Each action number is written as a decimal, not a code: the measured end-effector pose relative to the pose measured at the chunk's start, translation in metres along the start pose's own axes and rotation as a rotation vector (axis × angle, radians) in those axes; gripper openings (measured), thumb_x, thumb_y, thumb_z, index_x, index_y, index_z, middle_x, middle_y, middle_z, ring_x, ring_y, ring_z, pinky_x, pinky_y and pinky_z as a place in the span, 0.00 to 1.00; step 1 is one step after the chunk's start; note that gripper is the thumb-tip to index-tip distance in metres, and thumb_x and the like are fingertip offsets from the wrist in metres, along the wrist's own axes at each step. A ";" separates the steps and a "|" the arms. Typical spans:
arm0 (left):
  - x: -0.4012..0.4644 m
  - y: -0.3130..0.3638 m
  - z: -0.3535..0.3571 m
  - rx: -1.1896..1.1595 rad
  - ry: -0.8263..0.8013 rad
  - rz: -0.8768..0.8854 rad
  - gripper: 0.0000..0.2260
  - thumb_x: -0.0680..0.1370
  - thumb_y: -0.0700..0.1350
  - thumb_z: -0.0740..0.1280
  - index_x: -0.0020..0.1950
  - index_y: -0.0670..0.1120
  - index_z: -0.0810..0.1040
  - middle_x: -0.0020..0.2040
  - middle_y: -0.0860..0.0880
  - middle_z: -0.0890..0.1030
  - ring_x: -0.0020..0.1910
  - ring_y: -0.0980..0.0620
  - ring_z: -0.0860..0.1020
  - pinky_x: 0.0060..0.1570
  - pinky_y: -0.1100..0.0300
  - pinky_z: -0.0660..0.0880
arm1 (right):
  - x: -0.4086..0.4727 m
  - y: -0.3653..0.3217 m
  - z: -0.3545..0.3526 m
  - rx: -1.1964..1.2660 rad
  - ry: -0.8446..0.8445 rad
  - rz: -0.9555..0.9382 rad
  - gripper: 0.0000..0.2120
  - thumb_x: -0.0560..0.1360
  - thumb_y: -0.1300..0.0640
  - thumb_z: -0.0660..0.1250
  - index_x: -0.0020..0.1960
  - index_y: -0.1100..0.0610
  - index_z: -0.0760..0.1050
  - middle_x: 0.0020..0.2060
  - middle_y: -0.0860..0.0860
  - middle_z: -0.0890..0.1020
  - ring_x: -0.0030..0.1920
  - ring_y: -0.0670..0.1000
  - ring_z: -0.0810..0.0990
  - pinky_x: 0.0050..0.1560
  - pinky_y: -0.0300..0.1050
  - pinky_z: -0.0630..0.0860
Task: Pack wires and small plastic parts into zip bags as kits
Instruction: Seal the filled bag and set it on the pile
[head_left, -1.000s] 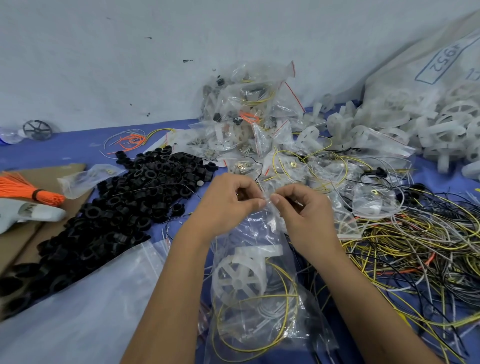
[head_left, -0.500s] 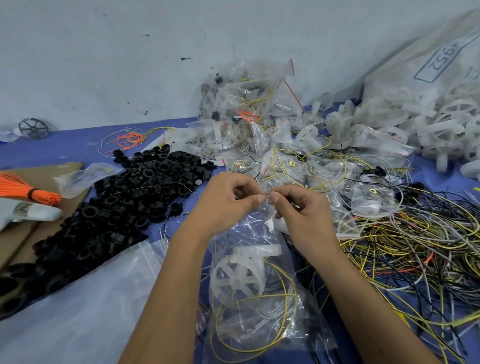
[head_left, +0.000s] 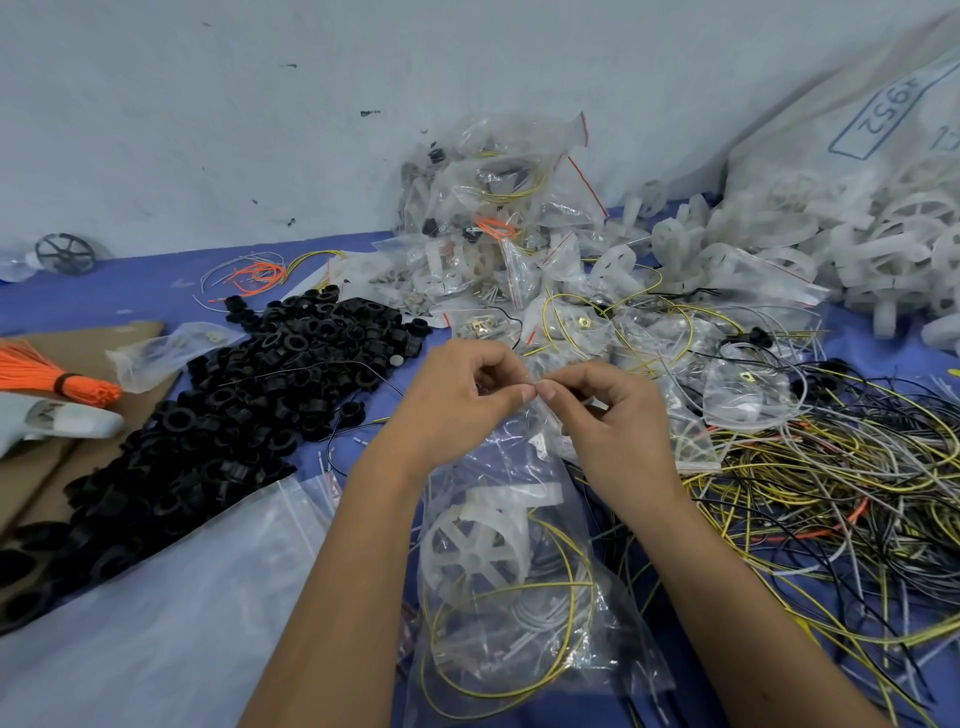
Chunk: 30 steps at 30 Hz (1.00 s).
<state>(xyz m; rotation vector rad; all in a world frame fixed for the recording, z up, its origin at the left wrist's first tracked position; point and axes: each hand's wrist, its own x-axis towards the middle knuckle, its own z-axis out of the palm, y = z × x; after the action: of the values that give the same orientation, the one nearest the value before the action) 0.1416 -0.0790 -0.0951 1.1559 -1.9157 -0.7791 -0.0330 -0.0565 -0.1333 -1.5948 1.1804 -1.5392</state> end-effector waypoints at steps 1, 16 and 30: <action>0.000 0.000 0.000 0.000 -0.001 0.003 0.04 0.77 0.38 0.74 0.43 0.43 0.84 0.38 0.47 0.84 0.38 0.48 0.81 0.43 0.50 0.79 | 0.000 0.000 0.000 -0.011 -0.001 -0.005 0.03 0.77 0.60 0.73 0.45 0.55 0.85 0.34 0.43 0.82 0.35 0.44 0.77 0.39 0.42 0.72; -0.001 -0.005 -0.005 0.035 -0.006 -0.055 0.03 0.75 0.39 0.77 0.42 0.44 0.85 0.36 0.51 0.84 0.36 0.55 0.80 0.41 0.59 0.79 | -0.001 0.004 0.005 -0.057 0.056 0.052 0.08 0.79 0.58 0.71 0.43 0.48 0.80 0.36 0.44 0.82 0.36 0.49 0.79 0.40 0.50 0.79; -0.004 -0.016 -0.017 0.032 -0.035 -0.089 0.08 0.75 0.40 0.76 0.38 0.49 0.83 0.33 0.56 0.82 0.34 0.58 0.77 0.40 0.63 0.75 | 0.000 0.003 0.004 -0.032 0.065 0.074 0.07 0.80 0.59 0.69 0.43 0.51 0.80 0.36 0.48 0.82 0.36 0.51 0.78 0.43 0.56 0.79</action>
<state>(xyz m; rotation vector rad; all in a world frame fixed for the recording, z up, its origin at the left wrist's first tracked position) 0.1641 -0.0836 -0.1003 1.2617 -1.9221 -0.8242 -0.0299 -0.0583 -0.1370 -1.5145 1.2905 -1.5423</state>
